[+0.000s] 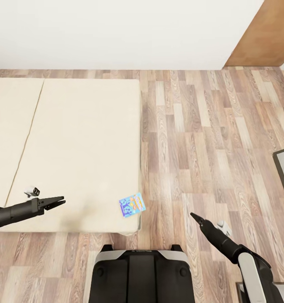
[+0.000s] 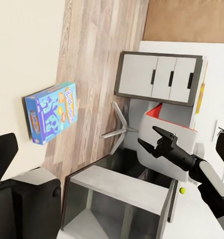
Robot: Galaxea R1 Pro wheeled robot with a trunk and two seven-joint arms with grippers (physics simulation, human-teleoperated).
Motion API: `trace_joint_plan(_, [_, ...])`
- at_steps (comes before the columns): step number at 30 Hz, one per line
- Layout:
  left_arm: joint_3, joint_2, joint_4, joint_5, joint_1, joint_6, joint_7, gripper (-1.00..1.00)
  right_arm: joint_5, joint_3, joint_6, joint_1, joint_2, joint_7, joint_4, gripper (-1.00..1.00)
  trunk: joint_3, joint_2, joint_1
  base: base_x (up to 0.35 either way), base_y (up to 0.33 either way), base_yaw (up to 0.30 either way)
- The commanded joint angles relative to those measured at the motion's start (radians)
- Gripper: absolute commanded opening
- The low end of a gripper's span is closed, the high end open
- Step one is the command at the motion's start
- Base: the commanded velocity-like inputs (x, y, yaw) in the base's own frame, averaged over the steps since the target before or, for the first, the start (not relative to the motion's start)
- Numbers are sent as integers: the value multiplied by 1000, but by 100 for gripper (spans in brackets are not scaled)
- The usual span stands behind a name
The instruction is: Put all the toys in the child's room - the three board games (two on the bed and one on the table), the two jigsaw puzzles on the table, and the tennis ball on the table - inside the toy box on the table in the child's room.
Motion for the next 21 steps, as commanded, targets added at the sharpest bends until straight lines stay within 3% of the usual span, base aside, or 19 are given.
trace_joint_plan(1, [0, 0, 0, -1, 0, 11, -4, 100, 1, -3, 7, -1, 1, 4, -1, 100, 1, -1, 1, 60, 0, 67])
trace_joint_plan(21, [0, 0, -2, -1, 0, 10, -4, 100, 3, -5, 5, -1, 4, 3, 1, 100, 24, -1, 1, 123, 0, 43])
